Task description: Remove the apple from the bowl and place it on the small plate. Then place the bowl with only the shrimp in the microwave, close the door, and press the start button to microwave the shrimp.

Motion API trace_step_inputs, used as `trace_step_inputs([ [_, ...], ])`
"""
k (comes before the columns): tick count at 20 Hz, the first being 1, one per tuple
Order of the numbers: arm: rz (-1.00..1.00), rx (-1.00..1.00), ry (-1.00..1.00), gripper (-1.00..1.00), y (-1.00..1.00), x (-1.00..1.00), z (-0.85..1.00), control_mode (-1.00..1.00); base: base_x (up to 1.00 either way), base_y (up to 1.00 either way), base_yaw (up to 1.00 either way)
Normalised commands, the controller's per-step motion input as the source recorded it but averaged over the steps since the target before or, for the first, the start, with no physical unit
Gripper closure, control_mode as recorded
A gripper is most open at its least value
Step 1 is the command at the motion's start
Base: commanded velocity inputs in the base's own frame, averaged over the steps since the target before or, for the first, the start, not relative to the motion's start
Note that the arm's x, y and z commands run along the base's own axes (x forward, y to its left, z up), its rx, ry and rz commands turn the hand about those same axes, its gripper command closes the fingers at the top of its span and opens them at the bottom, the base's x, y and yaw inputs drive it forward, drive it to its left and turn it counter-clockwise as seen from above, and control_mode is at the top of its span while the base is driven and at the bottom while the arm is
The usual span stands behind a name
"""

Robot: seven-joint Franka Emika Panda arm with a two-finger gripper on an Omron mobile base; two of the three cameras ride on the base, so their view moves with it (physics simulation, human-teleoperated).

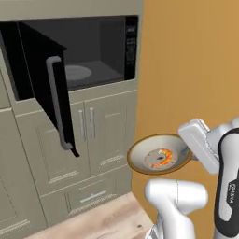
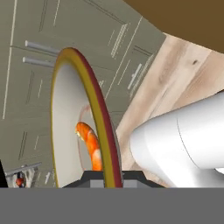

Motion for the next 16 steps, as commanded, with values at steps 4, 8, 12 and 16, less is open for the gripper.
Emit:
trace_step_inputs([
  [4, 0.0, 0.0, 0.0, 1.0, 0.0, 0.0, 0.0, 1.0, 0.75, -0.23, 0.37],
  [8, 0.0, 0.0, 0.0, 1.0, 0.0, 0.0, 0.0, 1.0, 0.49, -0.06, 0.36],
  [12, 0.0, 0.0, 0.0, 1.0, 0.0, 0.0, 0.0, 1.0, 0.25, 0.01, 0.25],
  [16, 0.0, 0.0, 0.0, 1.0, 0.0, 0.0, 0.0, 1.0, 0.72, 0.0, 0.33],
])
